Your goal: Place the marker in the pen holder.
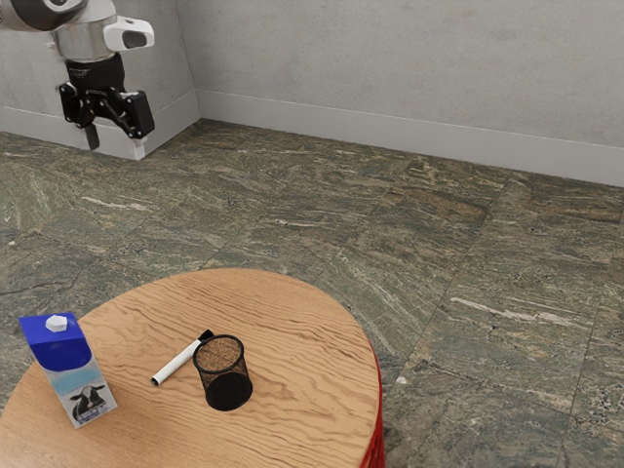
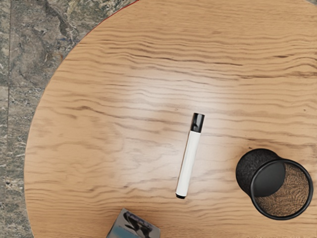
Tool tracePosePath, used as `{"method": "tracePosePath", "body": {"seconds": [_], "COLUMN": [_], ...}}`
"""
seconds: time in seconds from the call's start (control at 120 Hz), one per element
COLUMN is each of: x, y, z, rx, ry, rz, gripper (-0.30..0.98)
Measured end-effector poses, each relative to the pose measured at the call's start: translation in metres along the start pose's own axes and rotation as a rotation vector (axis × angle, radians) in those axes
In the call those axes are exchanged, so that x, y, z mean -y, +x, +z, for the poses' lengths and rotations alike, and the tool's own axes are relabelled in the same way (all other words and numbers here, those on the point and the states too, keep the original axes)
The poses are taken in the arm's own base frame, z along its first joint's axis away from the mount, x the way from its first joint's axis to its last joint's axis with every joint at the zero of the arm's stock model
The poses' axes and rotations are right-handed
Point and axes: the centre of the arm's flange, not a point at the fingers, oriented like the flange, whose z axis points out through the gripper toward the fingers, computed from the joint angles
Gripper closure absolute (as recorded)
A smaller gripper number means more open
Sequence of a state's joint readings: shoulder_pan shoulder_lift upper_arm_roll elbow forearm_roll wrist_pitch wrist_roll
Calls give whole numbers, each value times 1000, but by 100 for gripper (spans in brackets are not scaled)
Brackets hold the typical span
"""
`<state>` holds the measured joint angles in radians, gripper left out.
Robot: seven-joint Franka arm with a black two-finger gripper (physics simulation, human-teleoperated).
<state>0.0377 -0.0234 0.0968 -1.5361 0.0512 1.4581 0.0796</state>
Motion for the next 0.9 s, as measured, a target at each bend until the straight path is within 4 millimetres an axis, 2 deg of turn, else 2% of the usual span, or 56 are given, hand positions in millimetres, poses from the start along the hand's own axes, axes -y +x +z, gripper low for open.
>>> {"method": "tracePosePath", "body": {"seconds": [0.3,0.425,0.508,0.608,0.658,0.742,0.808,0.842,0.9], "x": [-38,-51,-66,-93,-108,-130,-145,-135,-84], "y": [2,-1,-2,2,5,9,30,44,63], "z": [-2,-14,-18,-13,18,96,162,189,218], "rx": [-3,-27,-39,-53,-5,81,129,144,147], "ry": [4,9,34,68,82,100,109,105,88], "rz": [79,88,108,143,167,208,226,203,108], "gripper": [0,0,0,0,0,0,0,0,0]}}
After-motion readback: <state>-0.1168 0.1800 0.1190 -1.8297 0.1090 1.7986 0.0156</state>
